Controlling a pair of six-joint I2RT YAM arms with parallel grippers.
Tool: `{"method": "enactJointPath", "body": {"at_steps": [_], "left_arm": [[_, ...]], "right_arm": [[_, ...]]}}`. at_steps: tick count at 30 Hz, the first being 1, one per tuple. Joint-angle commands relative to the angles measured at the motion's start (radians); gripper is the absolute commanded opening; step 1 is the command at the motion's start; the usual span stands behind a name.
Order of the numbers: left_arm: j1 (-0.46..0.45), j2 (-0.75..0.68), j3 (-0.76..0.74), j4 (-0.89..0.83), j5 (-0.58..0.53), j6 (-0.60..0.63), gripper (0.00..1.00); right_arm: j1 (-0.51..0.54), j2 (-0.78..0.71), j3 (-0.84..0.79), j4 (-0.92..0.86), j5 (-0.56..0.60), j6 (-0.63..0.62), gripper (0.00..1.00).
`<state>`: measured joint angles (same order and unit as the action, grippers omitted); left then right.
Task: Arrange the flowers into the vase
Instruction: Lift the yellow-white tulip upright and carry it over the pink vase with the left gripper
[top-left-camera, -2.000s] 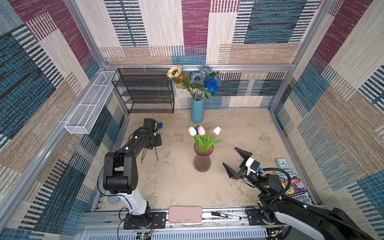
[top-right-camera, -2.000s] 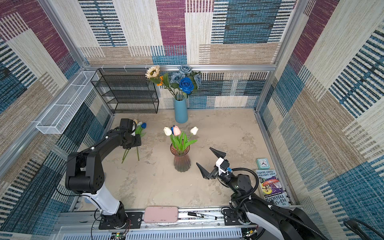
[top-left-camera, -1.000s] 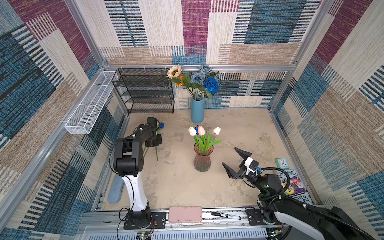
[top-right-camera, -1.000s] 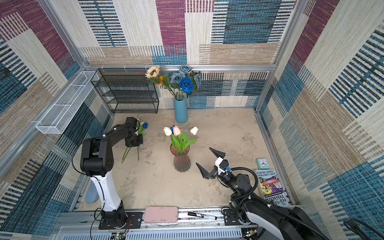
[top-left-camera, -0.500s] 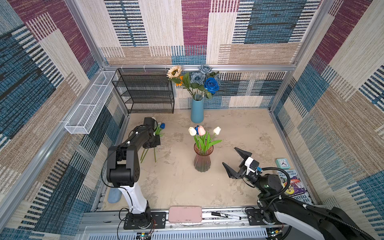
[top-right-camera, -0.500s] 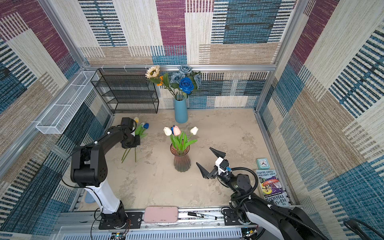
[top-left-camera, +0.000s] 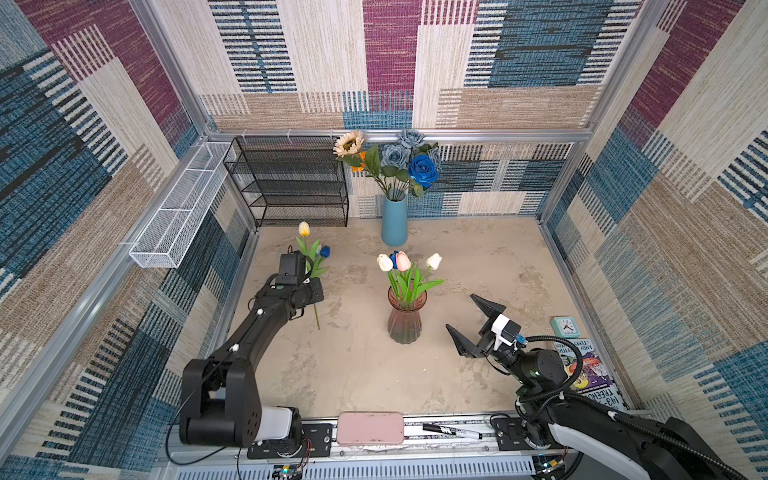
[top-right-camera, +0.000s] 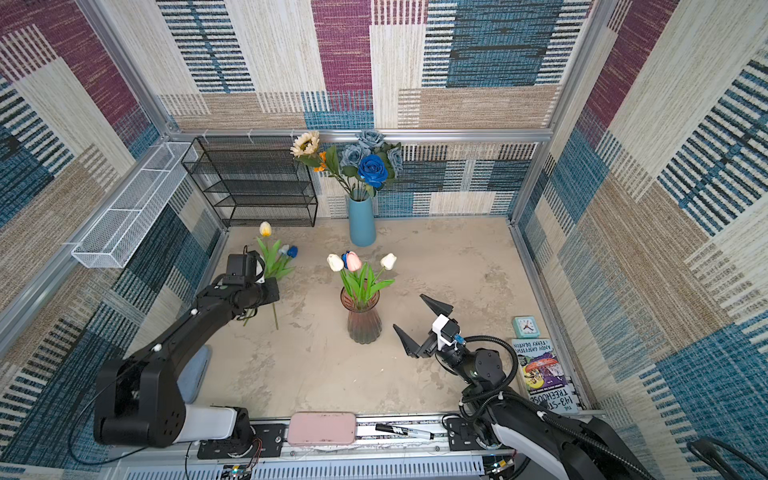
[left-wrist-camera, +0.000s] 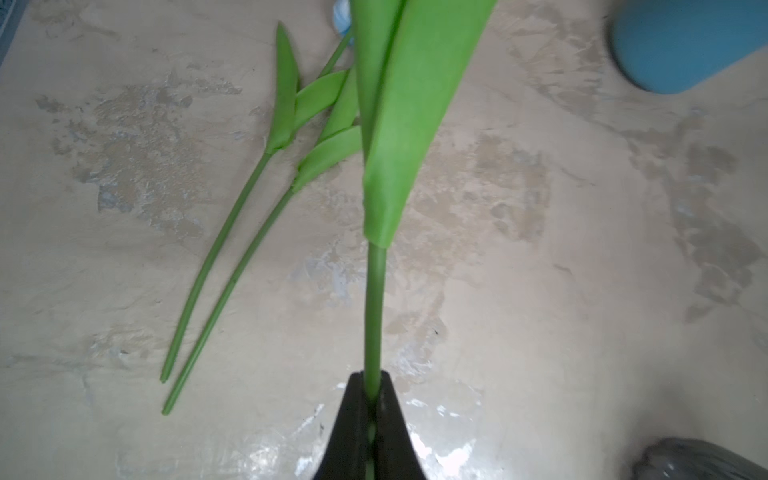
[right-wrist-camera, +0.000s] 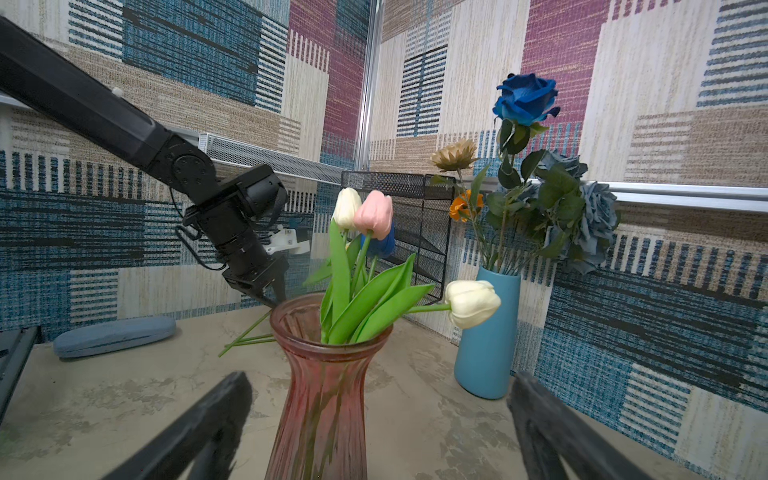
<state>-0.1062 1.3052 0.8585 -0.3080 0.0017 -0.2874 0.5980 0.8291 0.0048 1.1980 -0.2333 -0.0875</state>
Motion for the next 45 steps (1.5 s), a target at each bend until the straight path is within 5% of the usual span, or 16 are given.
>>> {"method": "enactJointPath", "body": {"at_steps": [1,9,14,20,33,45], "left_arm": [[-0.051,-0.12,-0.096,0.288,0.043,-0.019,0.0],[-0.19,-0.418,-0.319,0.655,0.116,0.041,0.0],[-0.234,-0.538,-0.415,0.847,0.256,0.099,0.0],[-0.316,-0.603,-0.353,0.857,0.337,0.161,0.0],[-0.518,-0.408,-0.176,0.898,0.367,0.252,0.0],[-0.53,-0.156,-0.187,1.195,0.345,0.217,0.0]], "right_arm": [[0.002,-0.009,-0.003,0.018,0.025,0.0,1.0],[0.002,-0.077,0.002,-0.03,0.017,-0.003,1.0],[0.002,-0.111,0.001,-0.042,0.015,-0.001,1.0],[0.002,-0.096,0.002,-0.034,0.016,-0.005,1.0],[0.002,-0.13,0.014,-0.063,-0.015,0.003,1.0],[0.002,-0.119,0.012,-0.068,-0.01,-0.003,1.0]]}}
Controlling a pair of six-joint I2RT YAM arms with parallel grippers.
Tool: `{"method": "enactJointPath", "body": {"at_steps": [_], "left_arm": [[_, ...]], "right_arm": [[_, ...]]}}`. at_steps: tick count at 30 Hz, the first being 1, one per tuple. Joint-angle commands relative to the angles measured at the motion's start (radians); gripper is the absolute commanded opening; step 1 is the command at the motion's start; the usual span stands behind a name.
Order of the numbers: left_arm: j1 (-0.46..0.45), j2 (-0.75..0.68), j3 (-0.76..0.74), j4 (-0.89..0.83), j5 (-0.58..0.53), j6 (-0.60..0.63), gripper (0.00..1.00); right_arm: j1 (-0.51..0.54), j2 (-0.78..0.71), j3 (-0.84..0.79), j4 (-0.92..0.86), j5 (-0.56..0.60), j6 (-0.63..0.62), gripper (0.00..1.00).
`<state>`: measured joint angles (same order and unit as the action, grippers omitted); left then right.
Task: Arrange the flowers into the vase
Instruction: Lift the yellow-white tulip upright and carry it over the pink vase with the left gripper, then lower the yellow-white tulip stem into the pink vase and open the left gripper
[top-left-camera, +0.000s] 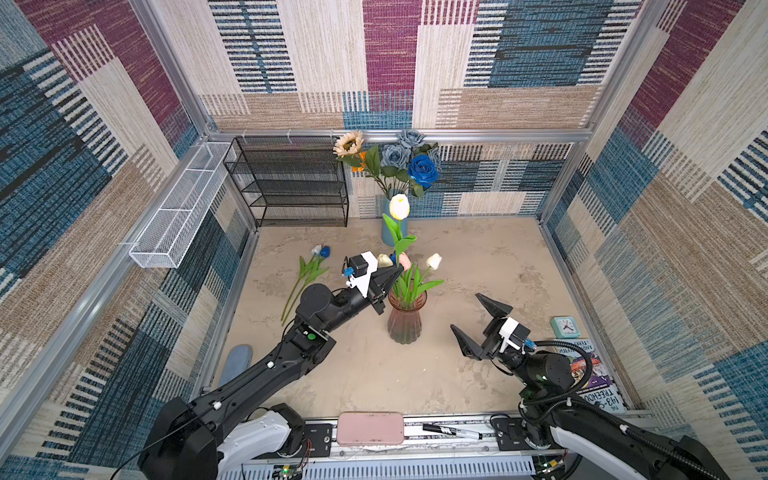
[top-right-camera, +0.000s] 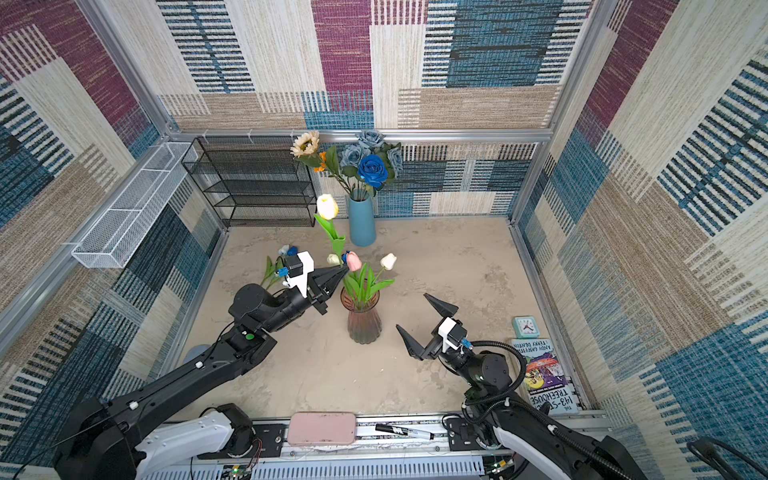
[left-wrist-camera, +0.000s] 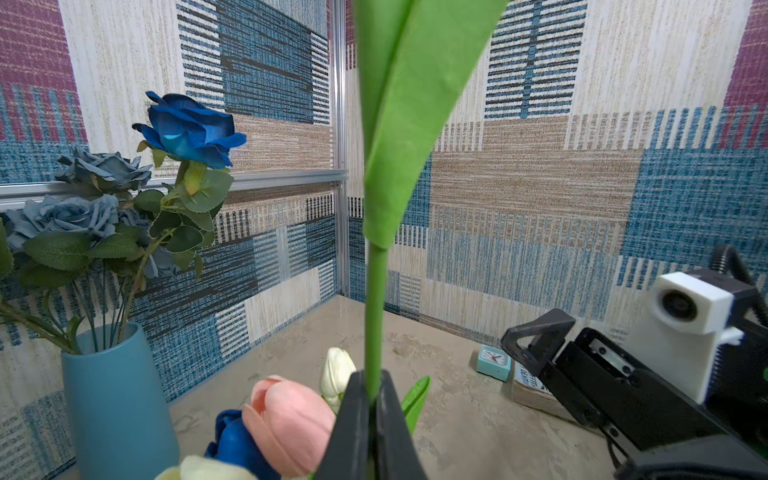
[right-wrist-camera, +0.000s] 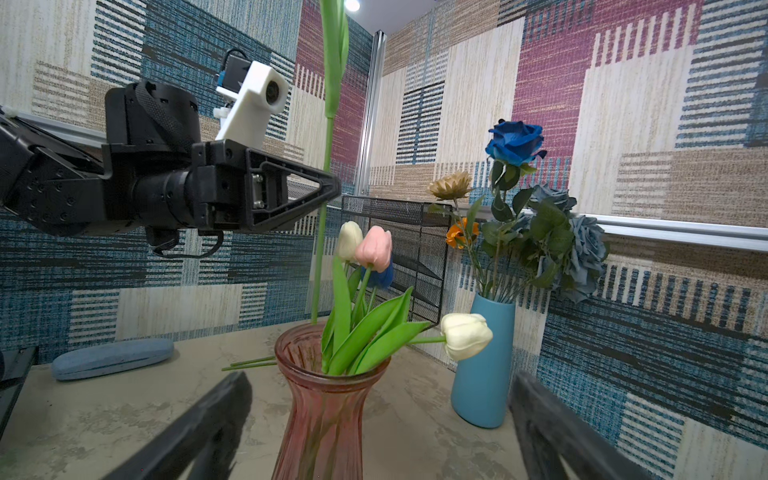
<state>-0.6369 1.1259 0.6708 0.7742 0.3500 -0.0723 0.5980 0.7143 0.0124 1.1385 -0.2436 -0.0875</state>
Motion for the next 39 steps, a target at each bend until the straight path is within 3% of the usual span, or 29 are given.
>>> {"method": "enactJointPath", "body": {"at_steps": [1,24,33,39], "left_arm": [[0.0,0.033,-0.001,0.111,-0.002,0.002,0.0],[-0.013,0.023,-0.135,0.063,-0.07,0.006,0.0],[-0.018,0.057,-0.117,0.036,-0.049,0.017,0.17],[-0.018,0.049,-0.116,-0.004,-0.048,0.026,0.18]], "right_arm": [[0.002,-0.004,0.004,-0.009,0.001,-0.004,1.0],[0.002,0.032,0.003,0.01,0.009,-0.008,1.0],[0.002,0.043,0.004,0.013,0.012,-0.009,1.0],[0.002,0.059,0.003,0.023,0.014,-0.008,1.0]]}}
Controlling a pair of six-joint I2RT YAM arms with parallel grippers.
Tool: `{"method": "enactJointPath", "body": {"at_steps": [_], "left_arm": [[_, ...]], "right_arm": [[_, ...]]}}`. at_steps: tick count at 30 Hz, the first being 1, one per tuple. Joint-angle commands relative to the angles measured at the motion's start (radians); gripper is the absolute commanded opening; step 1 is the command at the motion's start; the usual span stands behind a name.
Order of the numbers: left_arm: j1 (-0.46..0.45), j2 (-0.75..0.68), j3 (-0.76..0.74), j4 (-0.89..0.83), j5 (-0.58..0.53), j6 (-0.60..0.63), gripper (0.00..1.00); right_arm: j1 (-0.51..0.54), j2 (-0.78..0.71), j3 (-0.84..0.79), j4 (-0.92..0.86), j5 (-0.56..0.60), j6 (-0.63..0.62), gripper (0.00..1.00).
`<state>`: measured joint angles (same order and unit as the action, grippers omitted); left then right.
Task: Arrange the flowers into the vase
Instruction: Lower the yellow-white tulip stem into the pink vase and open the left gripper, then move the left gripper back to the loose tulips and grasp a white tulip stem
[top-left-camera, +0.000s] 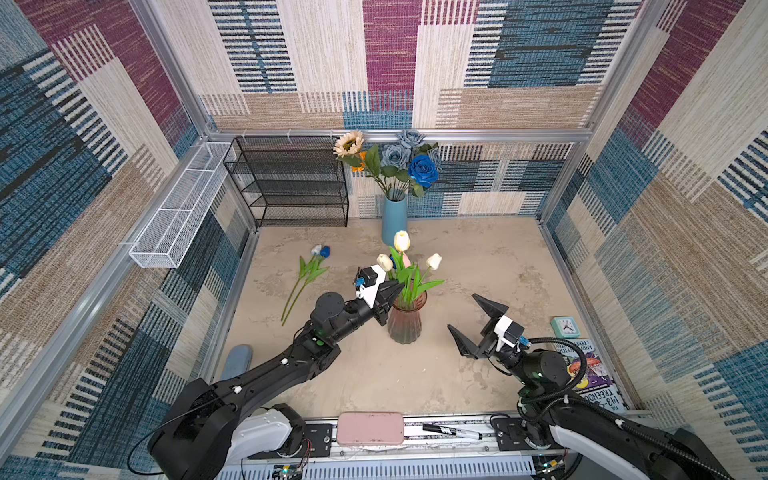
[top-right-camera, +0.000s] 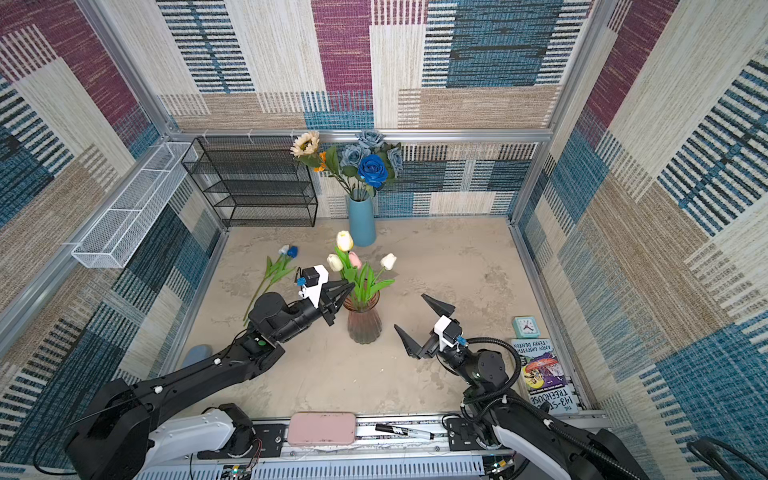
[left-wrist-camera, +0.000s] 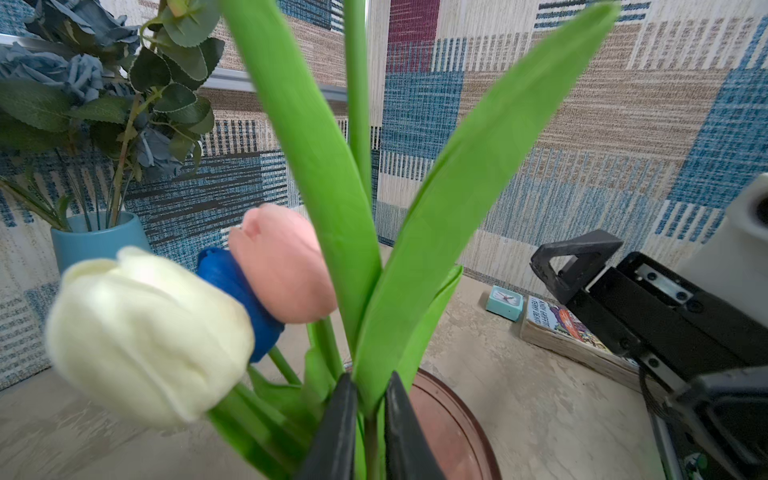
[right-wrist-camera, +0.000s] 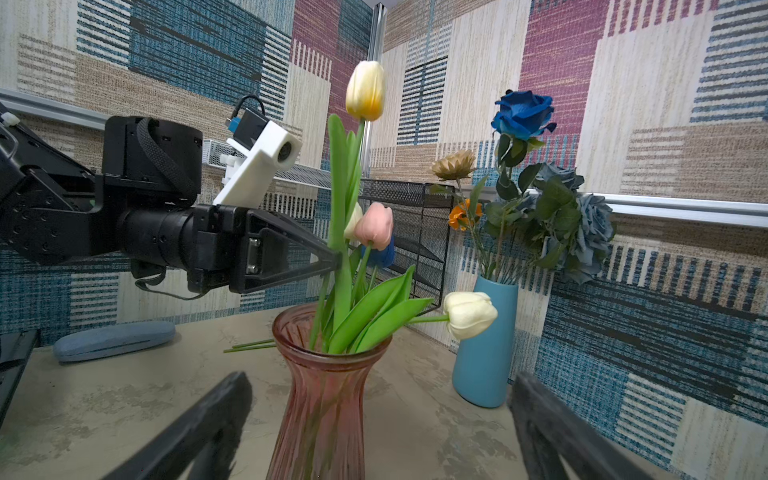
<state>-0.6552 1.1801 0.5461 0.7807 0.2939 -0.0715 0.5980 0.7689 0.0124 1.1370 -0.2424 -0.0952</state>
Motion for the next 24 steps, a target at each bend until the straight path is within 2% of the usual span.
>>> {"method": "enactJointPath", "body": {"at_steps": [1,17,22,24], "left_arm": [[0.0,-0.009,0.014,-0.028,0.012,0.027,0.18],[-0.001,-0.141,0.026,-0.282,-0.017,0.083,0.34],[0.0,-0.203,0.007,-0.347,-0.08,0.129,0.42],[0.002,-0.236,-0.003,-0.385,-0.14,0.159,0.47]], "right_arm": [[0.002,0.009,0.003,0.025,0.012,0.0,1.0],[0.002,0.025,0.003,0.035,0.014,0.002,1.0],[0.002,0.017,0.003,0.031,0.012,0.002,1.0],[0.002,0.009,0.002,0.03,0.012,0.002,1.0]]}}
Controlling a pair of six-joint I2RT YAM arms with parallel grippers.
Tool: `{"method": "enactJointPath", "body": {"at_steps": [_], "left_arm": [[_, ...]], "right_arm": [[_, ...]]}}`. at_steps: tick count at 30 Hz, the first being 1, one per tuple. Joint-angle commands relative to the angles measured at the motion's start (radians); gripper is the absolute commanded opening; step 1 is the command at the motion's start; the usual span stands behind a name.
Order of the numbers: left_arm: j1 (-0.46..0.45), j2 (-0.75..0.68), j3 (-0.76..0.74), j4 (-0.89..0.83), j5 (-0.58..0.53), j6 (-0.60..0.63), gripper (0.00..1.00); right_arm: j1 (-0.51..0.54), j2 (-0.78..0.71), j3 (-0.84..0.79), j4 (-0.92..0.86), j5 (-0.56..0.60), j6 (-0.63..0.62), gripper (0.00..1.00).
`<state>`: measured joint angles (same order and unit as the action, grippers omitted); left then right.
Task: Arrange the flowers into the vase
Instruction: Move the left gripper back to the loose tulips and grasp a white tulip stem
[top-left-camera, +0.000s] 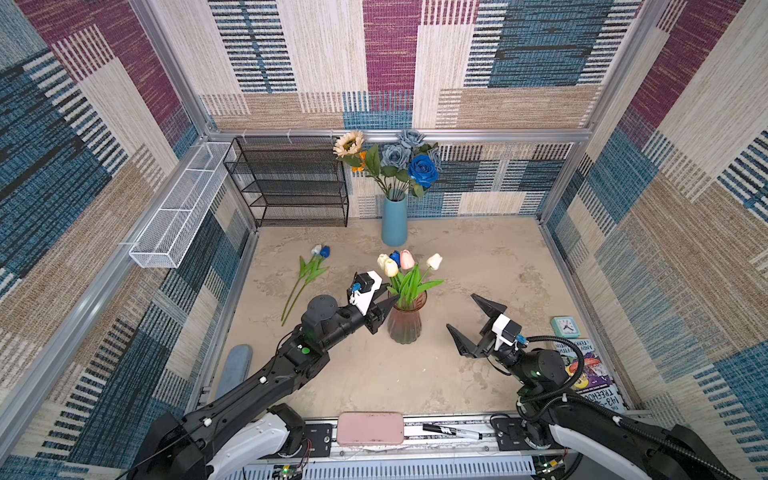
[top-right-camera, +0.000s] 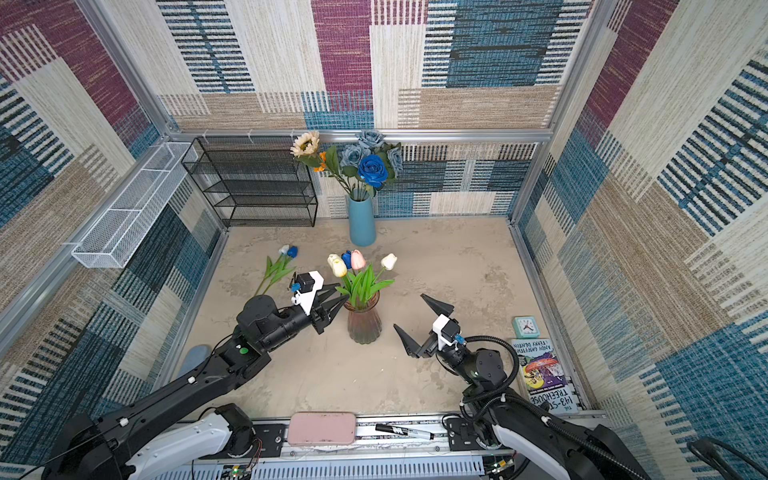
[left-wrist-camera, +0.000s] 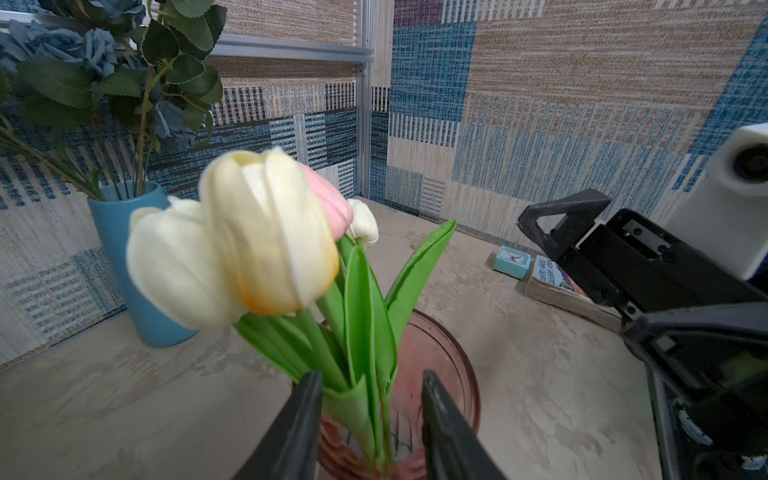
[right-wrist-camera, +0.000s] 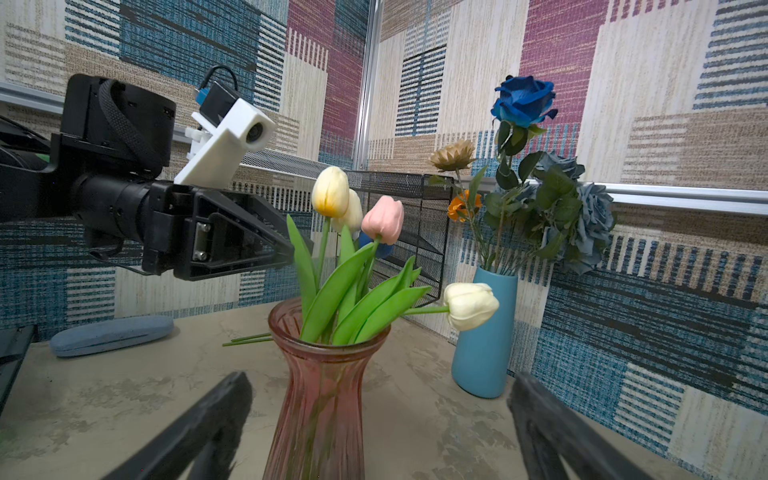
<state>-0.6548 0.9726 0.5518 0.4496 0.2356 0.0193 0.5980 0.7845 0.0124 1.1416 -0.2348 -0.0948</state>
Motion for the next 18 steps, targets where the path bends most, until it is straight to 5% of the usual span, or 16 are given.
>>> {"method": "enactJointPath", "body": {"at_steps": [1,9,13,18], "left_arm": [[0.001,-0.039,-0.021,-0.058,-0.128,0.084,0.49],[0.076,-0.119,-0.117,-0.032,-0.417,0.134,0.61],[0.273,-0.036,-0.094,-0.105,-0.43,-0.039,0.8],[0.507,0.259,0.152,-0.473,-0.372,-0.221,0.72]], "right_arm": [[0.002,-0.008,0.001,0.025,0.005,0.001,1.0],[0.002,-0.011,0.001,0.025,0.004,0.003,1.0],[0.002,-0.006,0.002,0.027,-0.002,0.004,1.0],[0.002,0.002,0.003,0.031,-0.004,0.006,1.0]]}}
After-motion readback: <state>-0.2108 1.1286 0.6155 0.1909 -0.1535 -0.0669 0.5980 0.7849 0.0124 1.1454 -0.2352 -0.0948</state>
